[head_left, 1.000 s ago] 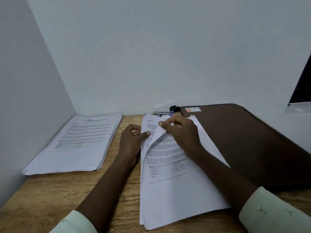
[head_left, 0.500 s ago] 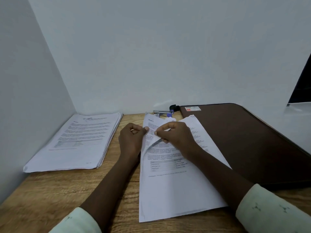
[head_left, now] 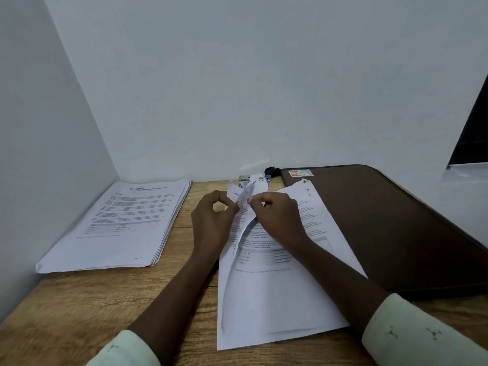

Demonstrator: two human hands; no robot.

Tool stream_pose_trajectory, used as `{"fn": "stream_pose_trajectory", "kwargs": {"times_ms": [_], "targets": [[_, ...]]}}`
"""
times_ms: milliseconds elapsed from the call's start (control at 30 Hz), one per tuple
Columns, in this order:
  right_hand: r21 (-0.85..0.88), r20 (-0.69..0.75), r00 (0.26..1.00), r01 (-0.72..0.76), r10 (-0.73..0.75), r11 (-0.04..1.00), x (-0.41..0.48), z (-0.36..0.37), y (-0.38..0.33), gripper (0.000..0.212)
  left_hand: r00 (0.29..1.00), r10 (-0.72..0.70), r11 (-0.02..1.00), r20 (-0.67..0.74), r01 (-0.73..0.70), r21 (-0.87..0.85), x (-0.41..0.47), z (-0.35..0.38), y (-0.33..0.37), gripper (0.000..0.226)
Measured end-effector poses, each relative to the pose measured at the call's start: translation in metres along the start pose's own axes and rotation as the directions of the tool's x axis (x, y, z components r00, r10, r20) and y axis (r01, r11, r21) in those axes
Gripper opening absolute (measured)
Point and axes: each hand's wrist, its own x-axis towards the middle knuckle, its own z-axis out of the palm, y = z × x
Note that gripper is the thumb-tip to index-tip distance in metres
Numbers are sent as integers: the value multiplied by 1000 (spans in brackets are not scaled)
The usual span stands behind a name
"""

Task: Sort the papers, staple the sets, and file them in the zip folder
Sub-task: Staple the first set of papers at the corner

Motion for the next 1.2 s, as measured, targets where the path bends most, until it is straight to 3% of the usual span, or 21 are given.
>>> {"fn": "stream_pose_trajectory", "kwargs": {"times_ms": [200,333,433,600,700,733,833,1000,1200], "targets": [[59,38,993,-113,111,992,-2,0,-6,43,990,109,993,91,-113,44,-4,6,2,25],[31,28,989,-145,144,989,1,-2,-3,31,977,124,992,174,-129,16,-5,3,8,23],[50,1,981,-194,195,980,6,-4,3,33,974,8,997,225,9,-76,-4,-2,10,32],[59,-46,976,-209,212,976,6,-5,4,39,961,-237,951,140,259,-167,4,-10,-1,51],[51,-53,987,-151,153,987,5,-4,4,23,919,-362,900,157,388,-200,9,-10,-8,50],[75,-65,989,-124,129,989,3,-4,4,26,916,-372,897,150,397,-197,10,-9,-8,47],[152,-118,992,-14,33,988,0,-6,2,58,915,-381,898,135,401,-184,12,-9,-10,35],[2,-208,971,119,-116,993,-2,-1,2,14,939,-331,925,94,343,-166,7,-10,-9,22],[-13,-122,991,54,-55,998,0,-1,2,20,985,-170,985,-38,171,16,3,-7,-5,21]]}}
